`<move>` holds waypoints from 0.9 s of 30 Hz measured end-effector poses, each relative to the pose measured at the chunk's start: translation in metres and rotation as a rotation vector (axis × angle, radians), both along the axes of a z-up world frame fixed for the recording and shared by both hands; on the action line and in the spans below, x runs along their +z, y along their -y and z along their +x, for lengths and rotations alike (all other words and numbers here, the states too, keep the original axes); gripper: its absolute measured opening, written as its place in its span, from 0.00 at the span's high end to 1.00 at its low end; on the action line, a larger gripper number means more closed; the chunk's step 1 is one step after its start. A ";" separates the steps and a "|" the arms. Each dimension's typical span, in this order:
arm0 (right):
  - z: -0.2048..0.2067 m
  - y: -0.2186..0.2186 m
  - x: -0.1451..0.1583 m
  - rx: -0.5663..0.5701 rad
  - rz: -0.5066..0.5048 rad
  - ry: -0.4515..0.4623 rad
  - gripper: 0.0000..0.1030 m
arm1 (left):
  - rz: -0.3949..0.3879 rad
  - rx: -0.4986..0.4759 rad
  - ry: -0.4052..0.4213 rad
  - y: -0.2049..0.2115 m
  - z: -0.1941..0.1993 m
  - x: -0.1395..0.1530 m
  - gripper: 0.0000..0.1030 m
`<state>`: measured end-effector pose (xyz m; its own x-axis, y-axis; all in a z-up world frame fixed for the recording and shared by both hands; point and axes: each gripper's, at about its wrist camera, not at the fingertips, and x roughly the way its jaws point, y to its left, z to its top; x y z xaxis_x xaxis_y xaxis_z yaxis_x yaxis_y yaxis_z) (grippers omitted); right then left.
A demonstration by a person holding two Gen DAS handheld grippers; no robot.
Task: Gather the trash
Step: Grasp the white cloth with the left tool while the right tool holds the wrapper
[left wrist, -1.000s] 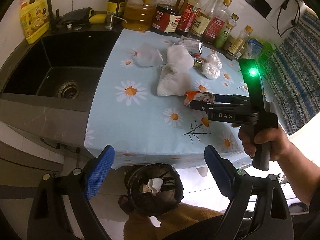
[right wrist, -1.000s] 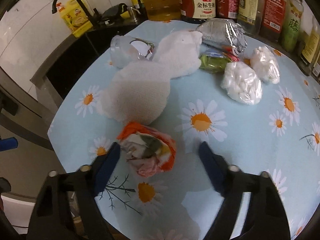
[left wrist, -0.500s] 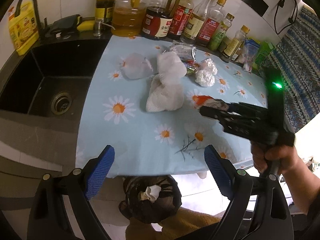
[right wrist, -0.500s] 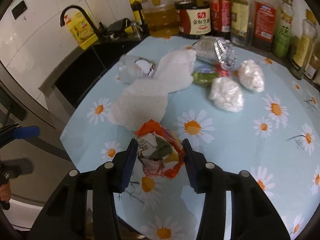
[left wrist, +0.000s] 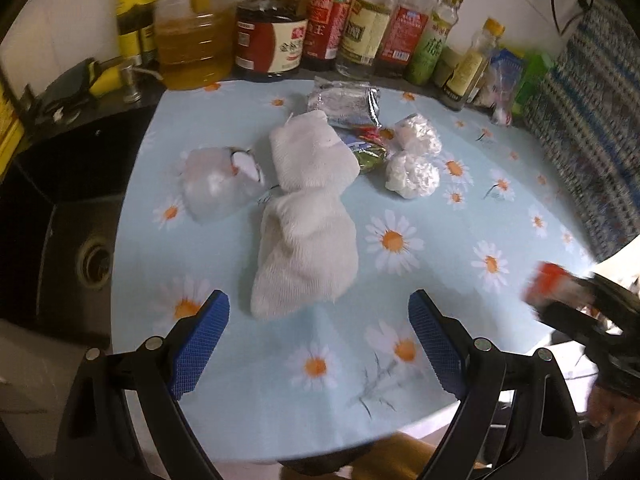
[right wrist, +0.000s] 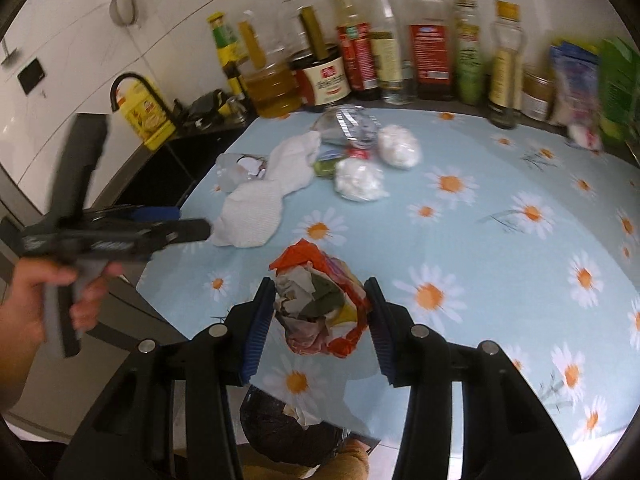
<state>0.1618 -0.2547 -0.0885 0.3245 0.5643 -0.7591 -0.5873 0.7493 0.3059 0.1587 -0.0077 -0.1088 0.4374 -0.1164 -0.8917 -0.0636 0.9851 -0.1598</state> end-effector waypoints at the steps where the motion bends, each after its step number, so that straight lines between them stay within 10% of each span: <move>1: -0.002 0.006 0.001 -0.012 0.005 -0.002 0.55 | 0.009 -0.005 -0.009 0.001 0.006 -0.004 0.15; 9: -0.016 0.041 -0.001 -0.099 0.004 -0.012 0.55 | 0.023 0.015 -0.079 -0.001 0.041 -0.029 0.22; 27: -0.024 0.061 -0.005 -0.147 0.015 -0.037 0.55 | 0.039 0.006 -0.101 -0.002 0.054 -0.037 0.72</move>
<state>0.1380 -0.3157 -0.0931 0.3764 0.5244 -0.7637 -0.4600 0.8214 0.3374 0.2127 -0.0053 -0.1454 0.3453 -0.0782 -0.9352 -0.0838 0.9900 -0.1137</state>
